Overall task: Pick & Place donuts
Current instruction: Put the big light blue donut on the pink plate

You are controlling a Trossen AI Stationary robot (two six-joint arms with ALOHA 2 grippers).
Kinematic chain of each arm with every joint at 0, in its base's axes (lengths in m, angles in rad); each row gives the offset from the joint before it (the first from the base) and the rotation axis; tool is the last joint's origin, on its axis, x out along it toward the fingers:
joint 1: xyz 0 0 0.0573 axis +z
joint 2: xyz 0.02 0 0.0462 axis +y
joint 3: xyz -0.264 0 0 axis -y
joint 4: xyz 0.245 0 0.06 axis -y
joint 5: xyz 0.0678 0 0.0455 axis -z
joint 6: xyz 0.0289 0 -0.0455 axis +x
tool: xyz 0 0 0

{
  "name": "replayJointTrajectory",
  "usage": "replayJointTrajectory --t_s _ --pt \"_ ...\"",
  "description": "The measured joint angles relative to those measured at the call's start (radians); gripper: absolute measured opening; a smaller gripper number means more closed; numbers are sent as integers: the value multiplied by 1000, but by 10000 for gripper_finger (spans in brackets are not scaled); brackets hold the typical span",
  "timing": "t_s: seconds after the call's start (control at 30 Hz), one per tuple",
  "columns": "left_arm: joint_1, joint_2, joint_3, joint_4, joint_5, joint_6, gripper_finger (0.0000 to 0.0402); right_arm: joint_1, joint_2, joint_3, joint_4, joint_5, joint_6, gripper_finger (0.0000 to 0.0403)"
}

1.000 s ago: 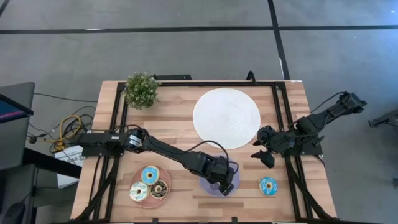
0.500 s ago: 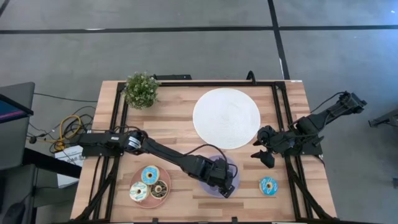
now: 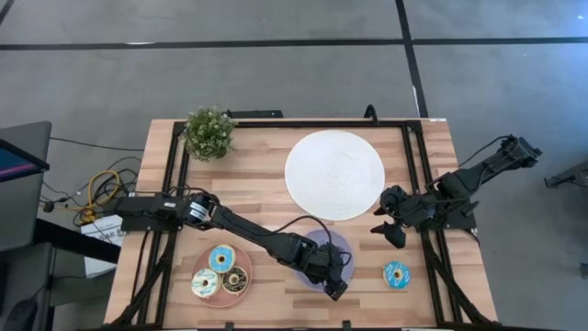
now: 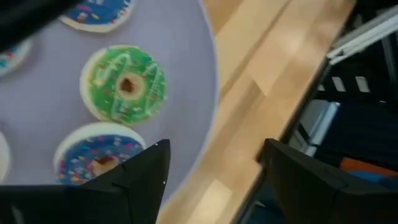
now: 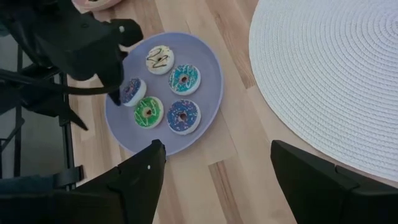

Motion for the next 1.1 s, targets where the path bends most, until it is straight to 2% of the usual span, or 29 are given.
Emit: replayJointTrajectory --t_s 0.3,0.97,1.1 --pt "2 0 -1 -29 -3 -29 235 0 0 0 0 0 1 282" --pt "6 0 0 -49 -11 -13 235 0 0 0 0 -3 1 282" --pt "7 0 0 -54 -12 -56 235 0 0 0 0 -5 1 282"
